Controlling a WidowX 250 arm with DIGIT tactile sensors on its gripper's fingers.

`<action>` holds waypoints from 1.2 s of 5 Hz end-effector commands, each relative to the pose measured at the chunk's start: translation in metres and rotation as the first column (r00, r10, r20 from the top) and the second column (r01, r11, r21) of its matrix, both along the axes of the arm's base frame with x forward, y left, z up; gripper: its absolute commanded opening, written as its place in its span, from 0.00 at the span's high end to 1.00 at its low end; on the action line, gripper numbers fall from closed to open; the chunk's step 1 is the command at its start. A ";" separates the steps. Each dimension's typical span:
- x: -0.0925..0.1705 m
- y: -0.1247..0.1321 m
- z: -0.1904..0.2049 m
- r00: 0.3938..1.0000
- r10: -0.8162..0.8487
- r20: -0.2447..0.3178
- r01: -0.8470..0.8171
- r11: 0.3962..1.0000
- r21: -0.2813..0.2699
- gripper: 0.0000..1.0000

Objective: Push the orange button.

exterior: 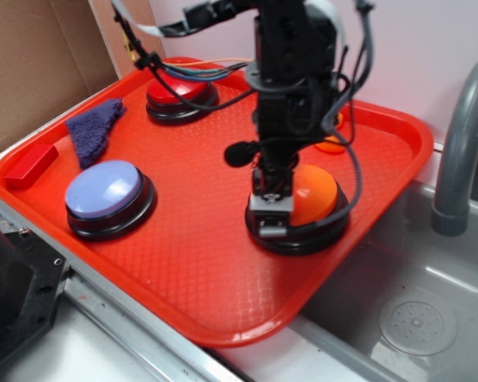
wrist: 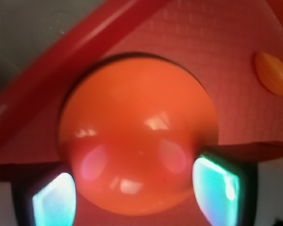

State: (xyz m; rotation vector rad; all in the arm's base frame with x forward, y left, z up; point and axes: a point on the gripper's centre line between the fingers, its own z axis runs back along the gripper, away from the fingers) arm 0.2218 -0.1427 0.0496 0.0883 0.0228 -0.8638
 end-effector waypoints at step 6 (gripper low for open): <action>0.014 -0.013 0.013 0.997 -0.046 0.063 0.048 0.998 -0.034 0.00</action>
